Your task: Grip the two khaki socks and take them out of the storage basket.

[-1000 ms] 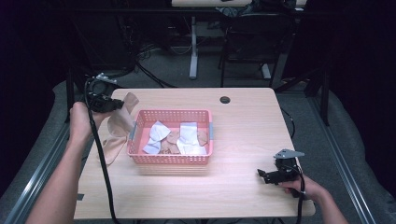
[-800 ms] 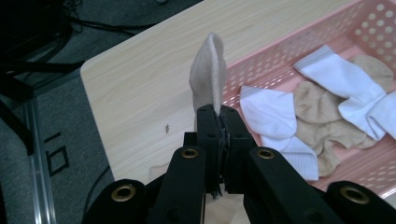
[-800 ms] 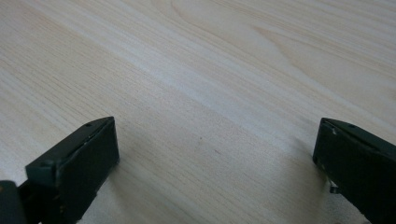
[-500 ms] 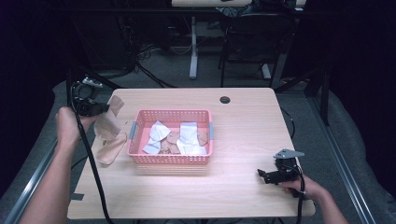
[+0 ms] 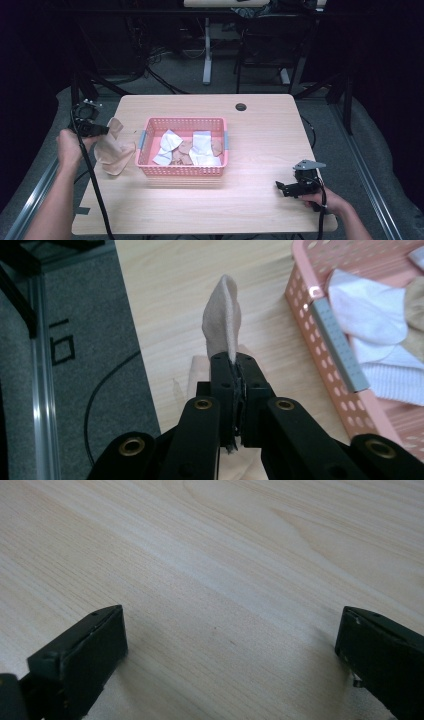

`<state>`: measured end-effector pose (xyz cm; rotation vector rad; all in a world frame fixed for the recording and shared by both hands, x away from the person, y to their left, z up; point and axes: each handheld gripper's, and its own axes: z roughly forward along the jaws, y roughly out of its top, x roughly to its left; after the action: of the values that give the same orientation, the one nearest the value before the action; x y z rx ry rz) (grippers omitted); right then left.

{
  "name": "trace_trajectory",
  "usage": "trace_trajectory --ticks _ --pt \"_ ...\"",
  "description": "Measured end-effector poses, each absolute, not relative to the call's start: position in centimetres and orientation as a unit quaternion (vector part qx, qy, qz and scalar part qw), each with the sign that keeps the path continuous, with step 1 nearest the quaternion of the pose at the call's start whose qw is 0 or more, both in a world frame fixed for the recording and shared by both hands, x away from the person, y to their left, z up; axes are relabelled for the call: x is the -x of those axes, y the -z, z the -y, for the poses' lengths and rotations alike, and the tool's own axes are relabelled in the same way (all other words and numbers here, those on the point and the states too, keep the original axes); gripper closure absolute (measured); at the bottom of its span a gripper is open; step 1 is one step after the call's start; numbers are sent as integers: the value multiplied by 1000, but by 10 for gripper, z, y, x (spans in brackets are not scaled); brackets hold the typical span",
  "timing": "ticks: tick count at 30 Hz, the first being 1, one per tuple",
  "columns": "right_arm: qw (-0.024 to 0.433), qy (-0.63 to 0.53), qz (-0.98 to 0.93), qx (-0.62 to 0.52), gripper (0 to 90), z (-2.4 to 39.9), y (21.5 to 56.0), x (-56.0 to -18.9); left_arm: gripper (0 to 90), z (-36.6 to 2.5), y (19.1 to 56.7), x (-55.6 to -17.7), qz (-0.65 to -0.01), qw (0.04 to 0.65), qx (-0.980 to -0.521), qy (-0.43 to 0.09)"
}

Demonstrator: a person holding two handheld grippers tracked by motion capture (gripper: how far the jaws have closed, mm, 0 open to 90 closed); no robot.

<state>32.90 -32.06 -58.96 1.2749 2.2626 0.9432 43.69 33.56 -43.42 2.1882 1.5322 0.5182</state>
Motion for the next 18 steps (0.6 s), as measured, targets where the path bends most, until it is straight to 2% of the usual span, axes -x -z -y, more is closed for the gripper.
trace_trajectory --ticks 18 --pt "187 -337 -804 -453 0 321 590 -329 850 -333 491 -446 -575 189 -785 -133"
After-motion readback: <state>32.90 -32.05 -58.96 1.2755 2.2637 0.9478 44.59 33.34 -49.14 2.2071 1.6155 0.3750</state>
